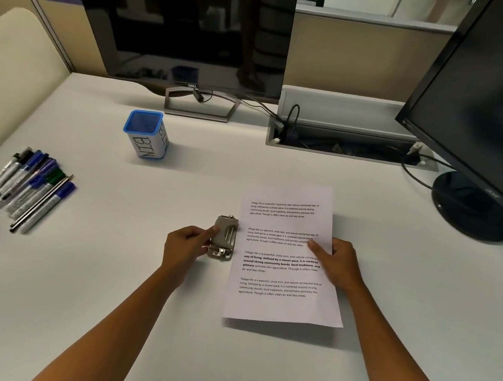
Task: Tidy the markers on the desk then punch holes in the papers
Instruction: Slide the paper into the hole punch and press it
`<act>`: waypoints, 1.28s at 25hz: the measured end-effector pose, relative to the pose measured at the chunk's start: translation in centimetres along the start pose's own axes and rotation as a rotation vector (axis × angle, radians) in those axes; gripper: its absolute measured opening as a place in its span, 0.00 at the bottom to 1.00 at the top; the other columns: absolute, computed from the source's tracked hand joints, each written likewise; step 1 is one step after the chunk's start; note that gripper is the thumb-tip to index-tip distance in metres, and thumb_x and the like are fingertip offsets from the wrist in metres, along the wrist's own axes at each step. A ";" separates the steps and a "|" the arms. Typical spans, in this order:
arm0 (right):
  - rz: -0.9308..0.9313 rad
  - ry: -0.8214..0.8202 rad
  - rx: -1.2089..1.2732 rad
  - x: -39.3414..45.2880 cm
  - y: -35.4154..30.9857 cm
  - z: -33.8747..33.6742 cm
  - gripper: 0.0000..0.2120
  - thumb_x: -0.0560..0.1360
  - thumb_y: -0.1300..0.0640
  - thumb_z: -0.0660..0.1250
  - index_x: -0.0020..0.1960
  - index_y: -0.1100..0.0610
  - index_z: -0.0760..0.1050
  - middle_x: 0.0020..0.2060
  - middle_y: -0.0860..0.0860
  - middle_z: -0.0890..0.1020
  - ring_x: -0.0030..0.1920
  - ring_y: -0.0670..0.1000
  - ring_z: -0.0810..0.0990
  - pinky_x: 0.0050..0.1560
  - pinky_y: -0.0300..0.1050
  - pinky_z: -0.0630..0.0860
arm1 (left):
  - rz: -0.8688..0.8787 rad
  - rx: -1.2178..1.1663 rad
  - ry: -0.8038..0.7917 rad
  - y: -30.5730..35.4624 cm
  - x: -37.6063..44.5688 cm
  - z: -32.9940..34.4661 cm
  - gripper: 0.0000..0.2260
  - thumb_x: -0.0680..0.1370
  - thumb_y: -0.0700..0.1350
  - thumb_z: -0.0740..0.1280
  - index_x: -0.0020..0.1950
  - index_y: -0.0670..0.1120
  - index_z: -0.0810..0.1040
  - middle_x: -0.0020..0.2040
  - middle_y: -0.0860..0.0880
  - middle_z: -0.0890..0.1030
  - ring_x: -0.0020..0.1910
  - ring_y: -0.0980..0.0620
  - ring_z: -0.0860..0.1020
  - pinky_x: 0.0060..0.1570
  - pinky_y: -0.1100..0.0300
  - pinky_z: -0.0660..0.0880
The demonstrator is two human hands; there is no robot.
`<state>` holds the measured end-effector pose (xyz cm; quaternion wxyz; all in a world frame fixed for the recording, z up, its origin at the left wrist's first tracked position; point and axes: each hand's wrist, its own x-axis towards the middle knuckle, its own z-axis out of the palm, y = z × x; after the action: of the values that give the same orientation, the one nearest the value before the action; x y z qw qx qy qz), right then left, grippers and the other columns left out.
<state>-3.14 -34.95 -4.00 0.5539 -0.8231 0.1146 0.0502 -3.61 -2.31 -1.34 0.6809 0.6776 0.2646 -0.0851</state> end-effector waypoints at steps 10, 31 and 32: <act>-0.016 0.012 -0.064 0.1 -0.3 1.6 0.12 0.74 0.50 0.72 0.51 0.58 0.83 0.44 0.47 0.85 0.37 0.35 0.82 0.33 0.27 0.75 | 0.013 -0.014 -0.045 -0.2 0.1 -0.3 0.10 0.73 0.44 0.76 0.42 0.37 0.82 0.41 0.41 0.83 0.43 0.46 0.83 0.52 0.52 0.82; -0.028 0.015 -0.087 0.6 -0.5 2.5 0.13 0.74 0.50 0.72 0.53 0.58 0.83 0.49 0.51 0.86 0.42 0.38 0.82 0.36 0.26 0.75 | 0.011 -0.013 -0.084 -0.6 0.3 -0.4 0.05 0.73 0.43 0.75 0.43 0.41 0.86 0.38 0.47 0.86 0.40 0.52 0.84 0.47 0.60 0.79; -0.028 0.013 -0.087 0.6 -0.5 2.5 0.13 0.74 0.50 0.72 0.53 0.58 0.83 0.49 0.51 0.86 0.42 0.38 0.82 0.36 0.25 0.74 | 0.013 -0.014 -0.084 -0.6 0.3 -0.5 0.06 0.73 0.43 0.75 0.43 0.41 0.86 0.38 0.47 0.86 0.40 0.52 0.84 0.46 0.61 0.79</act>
<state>-2.37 -32.54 -4.66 0.5174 -0.8483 0.1047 0.0420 -3.74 -1.84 -1.93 0.6966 0.6704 0.2320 -0.1072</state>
